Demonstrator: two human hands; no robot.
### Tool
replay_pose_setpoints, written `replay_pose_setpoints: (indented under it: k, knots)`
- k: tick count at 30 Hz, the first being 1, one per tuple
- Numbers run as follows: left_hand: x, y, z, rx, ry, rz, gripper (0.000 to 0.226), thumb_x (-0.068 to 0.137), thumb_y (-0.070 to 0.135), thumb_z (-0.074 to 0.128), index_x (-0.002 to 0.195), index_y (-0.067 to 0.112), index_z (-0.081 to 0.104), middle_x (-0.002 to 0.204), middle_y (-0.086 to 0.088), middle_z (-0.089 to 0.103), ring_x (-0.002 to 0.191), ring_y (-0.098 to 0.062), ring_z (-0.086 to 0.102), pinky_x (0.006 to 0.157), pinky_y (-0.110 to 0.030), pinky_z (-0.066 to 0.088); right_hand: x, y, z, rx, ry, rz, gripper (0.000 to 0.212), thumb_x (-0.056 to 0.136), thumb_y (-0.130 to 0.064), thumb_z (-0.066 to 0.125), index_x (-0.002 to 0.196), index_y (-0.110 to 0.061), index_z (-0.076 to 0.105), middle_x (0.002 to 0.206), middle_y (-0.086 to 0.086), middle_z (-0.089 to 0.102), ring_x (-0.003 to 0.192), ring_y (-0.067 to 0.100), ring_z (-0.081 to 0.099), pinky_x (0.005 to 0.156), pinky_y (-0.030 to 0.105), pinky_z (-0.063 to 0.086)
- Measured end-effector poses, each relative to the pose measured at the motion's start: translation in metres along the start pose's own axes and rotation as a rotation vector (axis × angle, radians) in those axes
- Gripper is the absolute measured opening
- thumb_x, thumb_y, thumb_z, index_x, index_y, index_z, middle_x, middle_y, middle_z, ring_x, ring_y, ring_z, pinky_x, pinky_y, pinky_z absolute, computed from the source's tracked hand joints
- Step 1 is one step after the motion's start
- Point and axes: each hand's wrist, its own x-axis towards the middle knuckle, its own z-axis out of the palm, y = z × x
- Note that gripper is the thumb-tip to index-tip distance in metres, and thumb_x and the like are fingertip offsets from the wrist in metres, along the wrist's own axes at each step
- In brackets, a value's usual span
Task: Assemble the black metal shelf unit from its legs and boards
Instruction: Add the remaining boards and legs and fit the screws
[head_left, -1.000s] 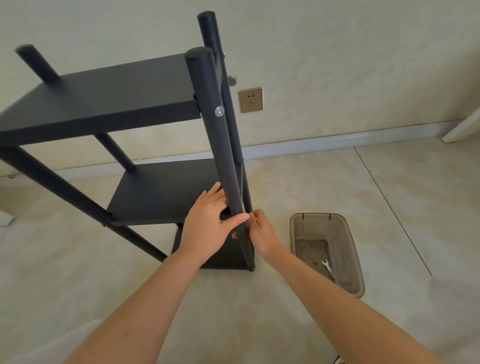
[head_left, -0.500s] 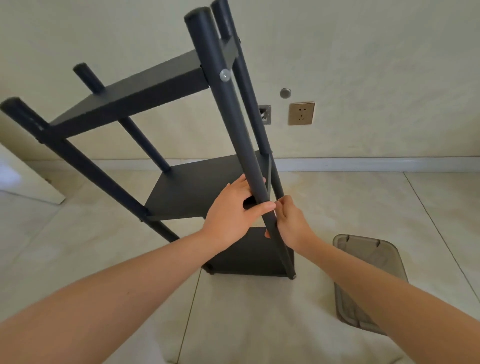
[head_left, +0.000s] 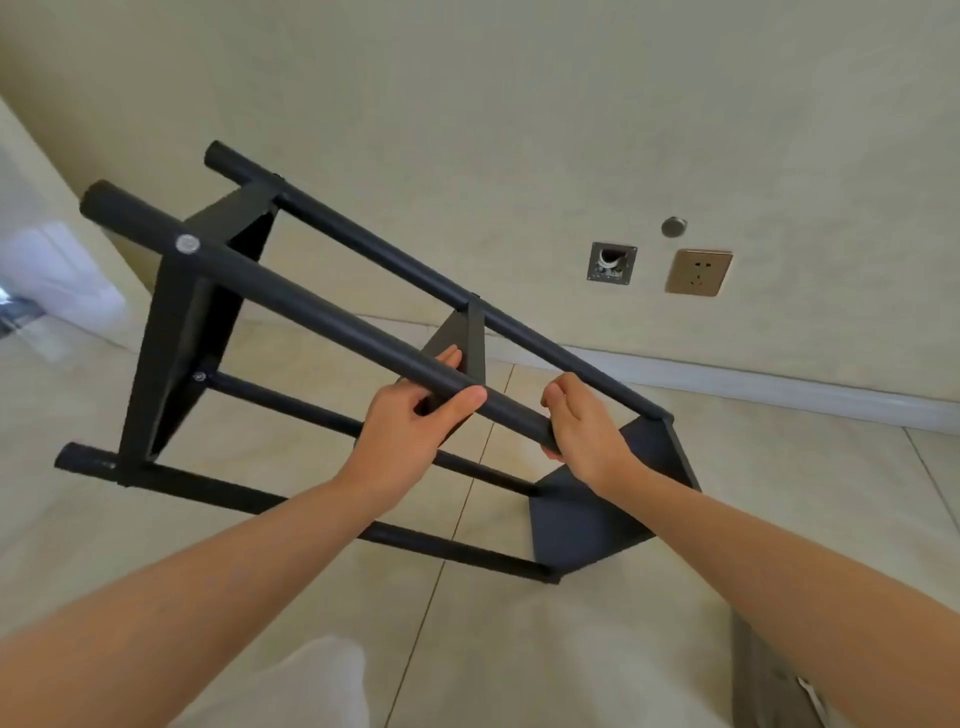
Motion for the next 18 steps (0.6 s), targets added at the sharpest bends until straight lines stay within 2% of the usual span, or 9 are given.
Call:
replay_pose_setpoints:
  k: [2, 4, 6, 9, 10, 11, 13, 15, 18]
  knots:
    - [-0.009, -0.016, -0.008, -0.046, 0.065, -0.047, 0.045, 0.085, 0.05, 0.064, 0.127, 0.05, 0.049, 0.118, 0.033, 0.056, 0.097, 0.014, 0.058, 0.071, -0.004, 0.044, 0.005, -0.007, 0.014, -0.004, 0.039, -0.011, 0.022, 0.106, -0.031, 0.03, 0.089, -0.026, 0.043, 0.073, -0.003, 0.058, 0.06, 0.014, 0.061, 0.053, 0.023, 0.049]
    - [-0.018, -0.031, -0.015, -0.095, 0.121, -0.101, 0.054, 0.08, 0.052, 0.064, 0.131, 0.051, 0.047, 0.116, 0.029, 0.059, 0.092, 0.021, 0.058, 0.067, 0.001, 0.044, 0.008, -0.012, 0.026, -0.049, 0.015, -0.054, 0.024, 0.105, -0.036, 0.025, 0.091, -0.027, 0.042, 0.068, -0.003, 0.059, 0.056, 0.011, 0.06, 0.053, 0.017, 0.041]
    - [-0.026, -0.047, -0.019, -0.111, 0.16, -0.159, 0.065, 0.074, 0.057, 0.061, 0.136, 0.049, 0.046, 0.107, 0.032, 0.06, 0.085, 0.027, 0.055, 0.079, -0.003, 0.043, 0.01, -0.016, 0.037, -0.092, -0.017, -0.101, 0.025, 0.105, -0.037, 0.023, 0.095, -0.025, 0.043, 0.066, -0.005, 0.058, 0.058, 0.01, 0.059, 0.054, 0.018, 0.038]
    - [-0.038, -0.073, -0.02, -0.15, 0.193, -0.26, 0.069, 0.079, 0.054, 0.061, 0.145, 0.045, 0.042, 0.103, 0.037, 0.056, 0.083, 0.017, 0.055, 0.104, -0.023, 0.039, 0.013, -0.017, 0.049, -0.136, -0.09, -0.133, 0.024, 0.106, -0.034, 0.024, 0.098, -0.022, 0.044, 0.068, -0.006, 0.058, 0.058, 0.011, 0.06, 0.054, 0.017, 0.039]
    - [-0.041, -0.08, -0.019, -0.18, 0.198, -0.281, 0.066, 0.084, 0.049, 0.062, 0.146, 0.044, 0.042, 0.105, 0.036, 0.056, 0.085, 0.017, 0.054, 0.107, -0.023, 0.038, 0.014, -0.018, 0.052, -0.138, -0.112, -0.13, 0.024, 0.106, -0.034, 0.025, 0.098, -0.022, 0.044, 0.068, -0.005, 0.06, 0.057, 0.01, 0.061, 0.054, 0.016, 0.039]
    - [-0.045, -0.088, -0.018, -0.216, 0.204, -0.296, 0.064, 0.086, 0.046, 0.063, 0.147, 0.043, 0.043, 0.107, 0.035, 0.058, 0.087, 0.018, 0.055, 0.104, -0.016, 0.039, 0.015, -0.017, 0.056, -0.145, -0.13, -0.128, 0.024, 0.106, -0.034, 0.025, 0.098, -0.022, 0.044, 0.069, -0.004, 0.061, 0.058, 0.01, 0.061, 0.055, 0.016, 0.041]
    - [-0.053, -0.102, -0.015, -0.281, 0.216, -0.316, 0.065, 0.086, 0.045, 0.063, 0.147, 0.04, 0.043, 0.109, 0.034, 0.06, 0.089, 0.025, 0.056, 0.09, -0.003, 0.037, 0.015, -0.018, 0.062, -0.179, -0.176, -0.14, 0.023, 0.107, -0.033, 0.025, 0.099, -0.022, 0.044, 0.071, -0.002, 0.062, 0.063, 0.012, 0.061, 0.063, 0.025, 0.048]
    - [-0.061, -0.115, -0.011, -0.343, 0.221, -0.34, 0.071, 0.079, 0.051, 0.062, 0.147, 0.04, 0.044, 0.111, 0.035, 0.062, 0.089, 0.032, 0.052, 0.085, 0.001, 0.034, 0.012, -0.016, 0.066, -0.201, -0.244, -0.154, 0.022, 0.107, -0.032, 0.025, 0.101, -0.023, 0.043, 0.07, 0.001, 0.064, 0.063, 0.014, 0.062, 0.07, 0.034, 0.053]
    - [-0.071, -0.129, -0.007, -0.384, 0.227, -0.353, 0.075, 0.071, 0.059, 0.063, 0.143, 0.045, 0.045, 0.104, 0.044, 0.064, 0.092, 0.032, 0.051, 0.072, 0.009, 0.036, 0.008, -0.012, 0.071, -0.205, -0.285, -0.148, 0.021, 0.106, -0.033, 0.025, 0.101, -0.024, 0.043, 0.067, 0.002, 0.066, 0.062, 0.015, 0.062, 0.071, 0.038, 0.055]
